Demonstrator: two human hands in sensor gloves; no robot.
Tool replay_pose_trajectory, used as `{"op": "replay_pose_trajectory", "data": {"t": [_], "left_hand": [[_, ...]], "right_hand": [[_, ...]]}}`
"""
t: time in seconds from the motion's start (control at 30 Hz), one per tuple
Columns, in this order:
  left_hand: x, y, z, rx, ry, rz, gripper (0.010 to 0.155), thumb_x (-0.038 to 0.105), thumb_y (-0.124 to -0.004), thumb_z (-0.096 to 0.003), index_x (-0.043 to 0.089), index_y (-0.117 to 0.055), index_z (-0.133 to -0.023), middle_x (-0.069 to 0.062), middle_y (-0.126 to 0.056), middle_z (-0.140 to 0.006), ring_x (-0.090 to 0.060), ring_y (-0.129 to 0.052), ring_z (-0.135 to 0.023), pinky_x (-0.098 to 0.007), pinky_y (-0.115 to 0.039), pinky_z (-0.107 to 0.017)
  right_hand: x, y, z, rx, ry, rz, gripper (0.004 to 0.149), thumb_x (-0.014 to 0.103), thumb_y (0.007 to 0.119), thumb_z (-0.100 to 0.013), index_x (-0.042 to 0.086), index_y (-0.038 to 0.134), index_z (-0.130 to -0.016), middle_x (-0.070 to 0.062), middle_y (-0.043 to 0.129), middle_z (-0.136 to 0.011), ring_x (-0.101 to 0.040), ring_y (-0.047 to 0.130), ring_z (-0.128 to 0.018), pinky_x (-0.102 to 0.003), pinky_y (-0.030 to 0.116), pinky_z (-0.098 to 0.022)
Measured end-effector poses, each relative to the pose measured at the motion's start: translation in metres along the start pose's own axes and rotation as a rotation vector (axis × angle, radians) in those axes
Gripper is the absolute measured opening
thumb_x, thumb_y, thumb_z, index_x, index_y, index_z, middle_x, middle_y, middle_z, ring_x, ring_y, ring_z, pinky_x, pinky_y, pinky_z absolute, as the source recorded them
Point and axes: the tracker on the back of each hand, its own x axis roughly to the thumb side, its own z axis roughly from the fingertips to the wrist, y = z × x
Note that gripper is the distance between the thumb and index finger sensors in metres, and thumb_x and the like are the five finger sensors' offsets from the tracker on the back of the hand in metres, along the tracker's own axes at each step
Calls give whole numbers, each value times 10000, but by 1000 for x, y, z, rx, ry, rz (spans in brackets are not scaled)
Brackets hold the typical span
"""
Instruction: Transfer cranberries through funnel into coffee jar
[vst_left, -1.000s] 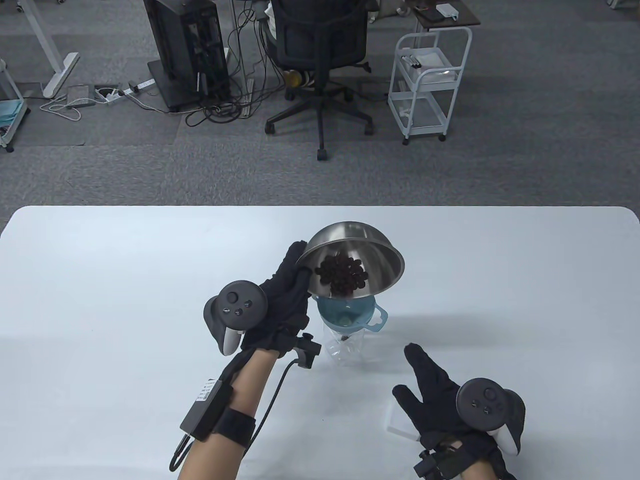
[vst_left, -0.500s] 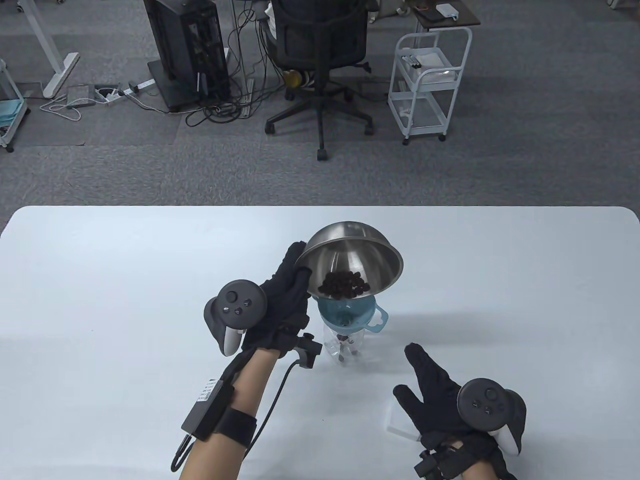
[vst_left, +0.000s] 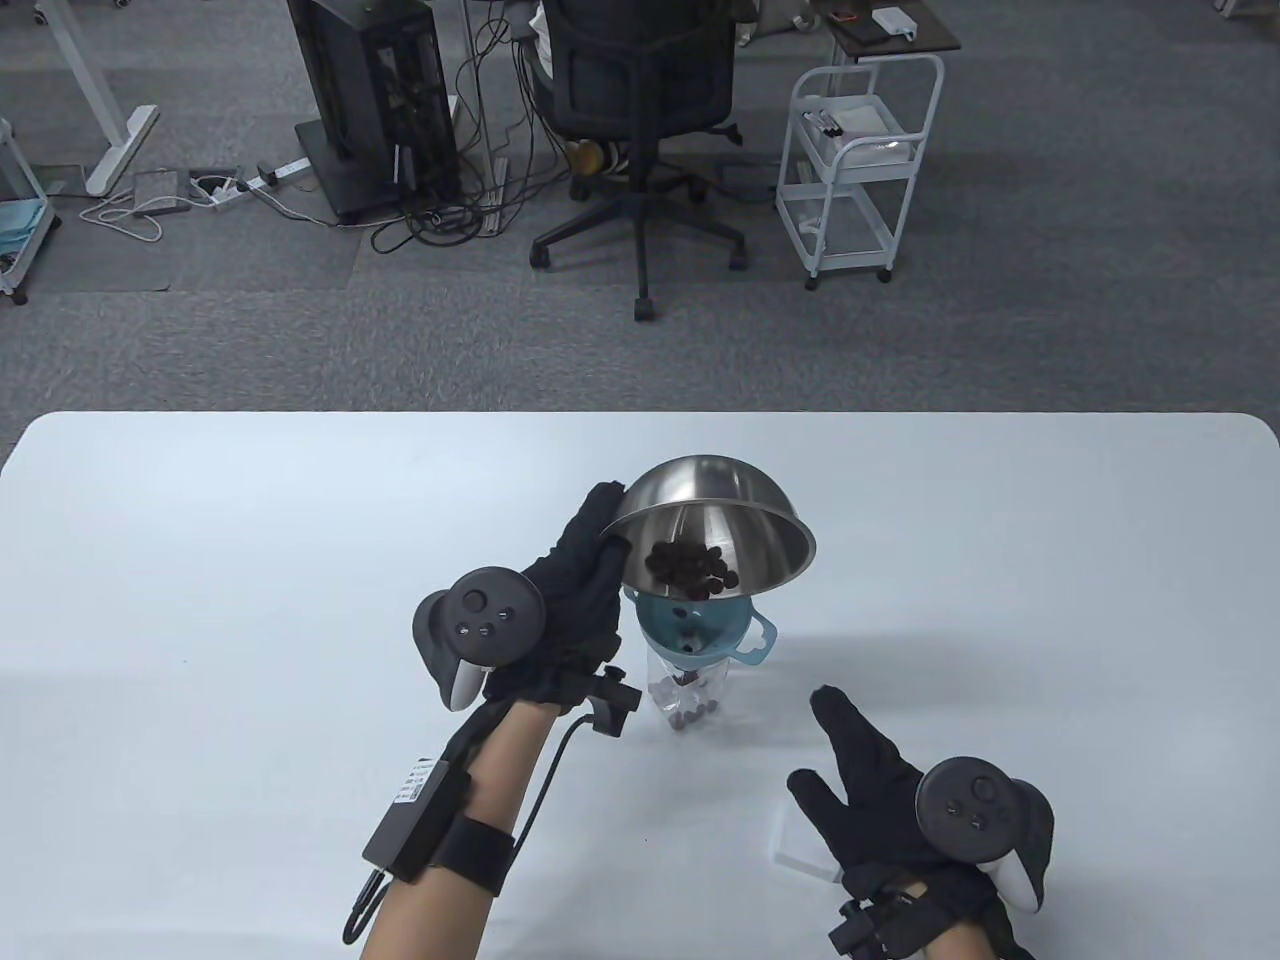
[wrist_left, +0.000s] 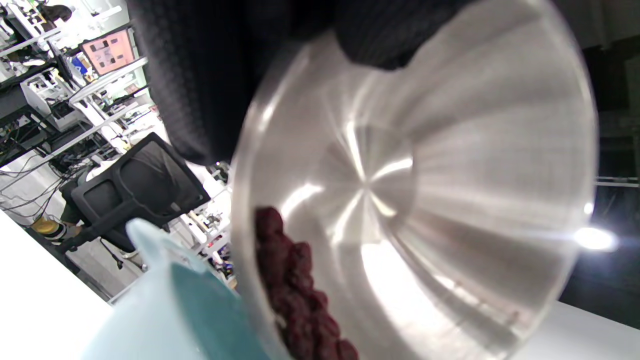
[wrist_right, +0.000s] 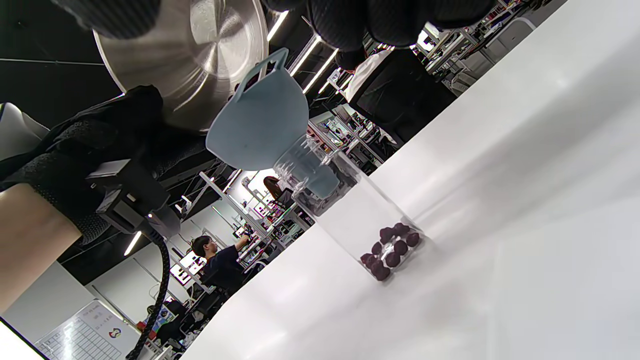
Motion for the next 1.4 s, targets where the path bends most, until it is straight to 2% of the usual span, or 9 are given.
{"op": "replay_pose_trajectory", "data": {"t": [0.4,0.53,0.57,0.77,0.93,1.17,1.2,1.4], "left_hand": [[-3,1,1,16,9,2,363,268,-643,-654,156,-687,-996,-134,-826,-1006,-278,-1085,-758,-279,-1022,-448],[-3,2,1,24,6,9,354,274,-640,-653,203,-677,-998,-116,-817,-1019,-274,-1073,-776,-282,-1016,-463],[-3,2,1,25,2,11,356,278,-638,-652,213,-674,-1000,-105,-813,-1026,-271,-1070,-783,-240,-1015,-487],[-4,3,2,32,-18,16,360,297,-630,-646,270,-663,-1004,-57,-791,-1052,-249,-1044,-825,-253,-994,-521],[-7,7,3,58,7,24,359,297,-624,-654,255,-661,-1008,-69,-799,-1044,-241,-1053,-813,-237,-1001,-509],[-31,36,12,199,178,83,371,249,-655,-648,91,-730,-975,-191,-883,-933,-260,-1141,-645,-186,-1048,-374],[-35,41,14,216,213,85,377,253,-656,-645,75,-737,-967,-202,-891,-920,-258,-1151,-622,-247,-1043,-341],[-67,70,30,265,421,57,397,242,-674,-625,0,-770,-926,-235,-927,-853,-239,-1187,-523,-214,-1050,-291]], "right_hand": [[0,0,0,-1,2,-2,829,602,692,-477,100,399,-1068,-186,545,-1141,-450,589,-1001,-552,563,-688],[0,0,0,0,1,-1,830,602,692,-477,100,399,-1068,-185,546,-1141,-450,589,-1001,-553,563,-688],[0,0,0,1,1,-1,828,602,692,-478,100,400,-1068,-186,545,-1141,-450,588,-1001,-553,563,-687],[0,0,0,1,2,-2,828,603,692,-477,100,400,-1067,-186,545,-1141,-449,588,-1002,-552,564,-688],[0,0,0,2,3,-2,829,602,692,-477,99,400,-1067,-185,546,-1141,-450,589,-1001,-552,563,-688],[0,1,0,6,2,0,829,602,692,-477,100,399,-1068,-188,546,-1141,-449,589,-1001,-552,563,-688],[0,1,0,7,2,0,829,603,691,-477,100,399,-1068,-186,546,-1141,-451,588,-1001,-553,563,-687],[0,1,-1,9,2,0,830,602,692,-477,99,400,-1068,-188,546,-1141,-450,590,-1001,-553,564,-687]]}}
